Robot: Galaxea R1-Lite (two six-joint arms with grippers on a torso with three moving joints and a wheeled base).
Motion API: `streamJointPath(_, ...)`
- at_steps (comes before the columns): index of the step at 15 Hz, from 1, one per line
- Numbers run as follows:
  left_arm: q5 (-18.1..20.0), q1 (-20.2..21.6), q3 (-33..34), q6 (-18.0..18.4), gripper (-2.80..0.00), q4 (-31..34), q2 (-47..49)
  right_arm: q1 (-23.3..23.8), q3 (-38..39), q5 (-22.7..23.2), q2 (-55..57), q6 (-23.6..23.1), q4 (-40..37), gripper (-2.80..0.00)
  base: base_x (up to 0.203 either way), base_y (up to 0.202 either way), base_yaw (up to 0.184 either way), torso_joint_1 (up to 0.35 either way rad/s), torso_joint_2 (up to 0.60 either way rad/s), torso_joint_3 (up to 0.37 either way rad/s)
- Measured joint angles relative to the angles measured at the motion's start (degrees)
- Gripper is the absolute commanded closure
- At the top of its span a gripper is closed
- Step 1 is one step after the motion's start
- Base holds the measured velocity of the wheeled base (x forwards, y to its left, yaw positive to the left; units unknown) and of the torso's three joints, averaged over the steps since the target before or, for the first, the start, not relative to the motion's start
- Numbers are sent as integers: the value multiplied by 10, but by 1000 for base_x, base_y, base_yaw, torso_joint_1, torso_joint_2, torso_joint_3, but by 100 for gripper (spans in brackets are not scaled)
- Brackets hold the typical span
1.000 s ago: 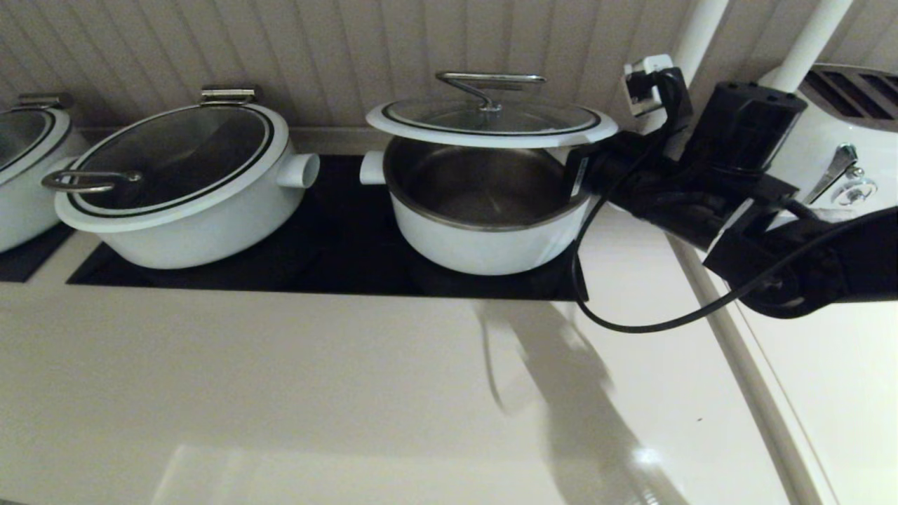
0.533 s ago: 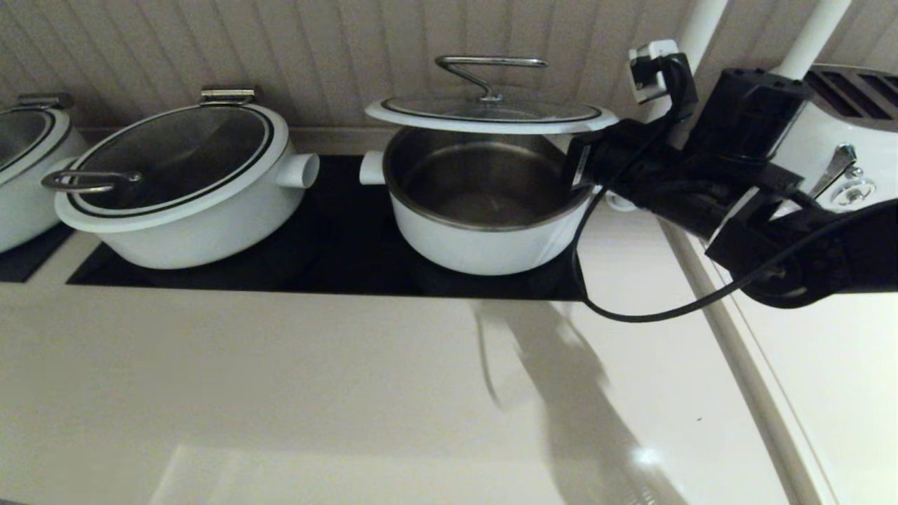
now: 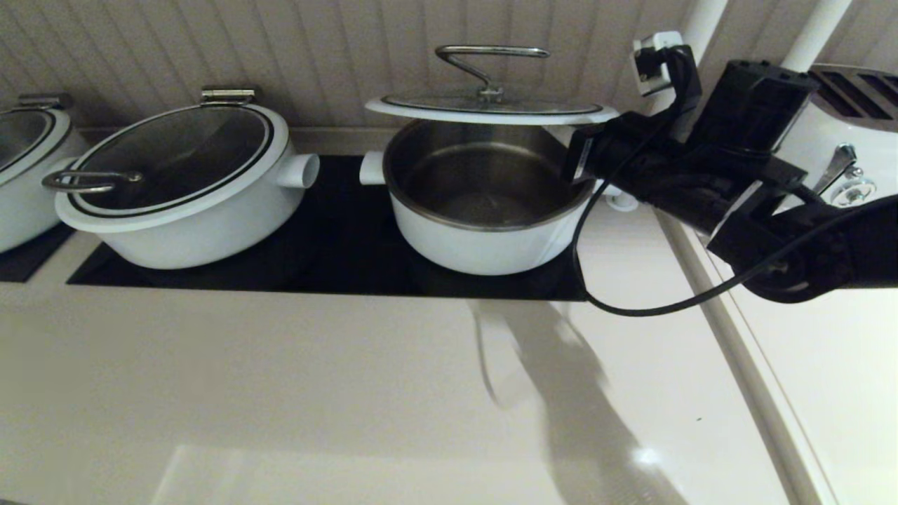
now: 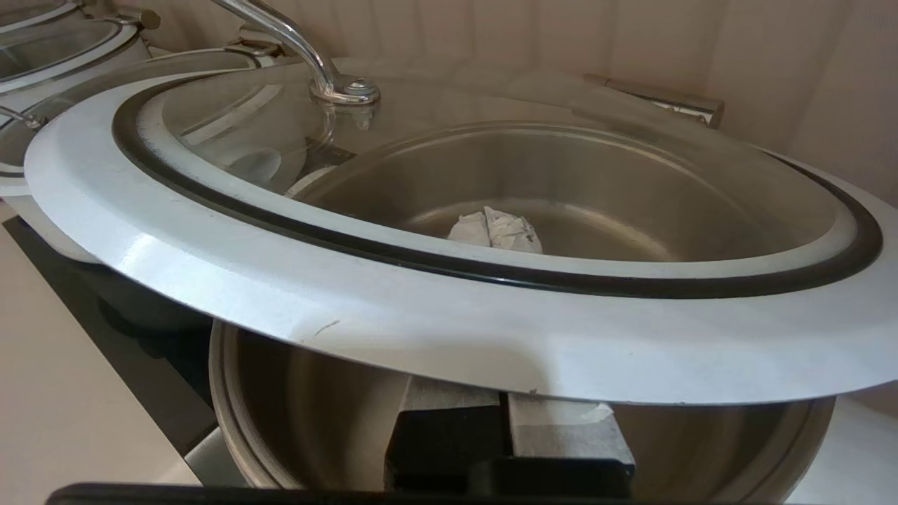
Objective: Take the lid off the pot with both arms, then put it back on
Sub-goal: Open the pot lid completely
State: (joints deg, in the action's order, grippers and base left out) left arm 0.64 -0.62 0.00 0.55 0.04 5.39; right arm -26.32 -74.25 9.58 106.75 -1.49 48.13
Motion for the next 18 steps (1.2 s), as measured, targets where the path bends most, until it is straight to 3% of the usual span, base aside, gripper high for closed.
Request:
streamJointPath(5,-6,3,0,-3,0,1,-47,1,-2,1,-1,0,0,0,0,0,0,0,0,0)
streamJointPath(18,-5,3,0,-3,0,1,-53,1,-34,2,-3,0,0,0,0,0,0,0,0,0)
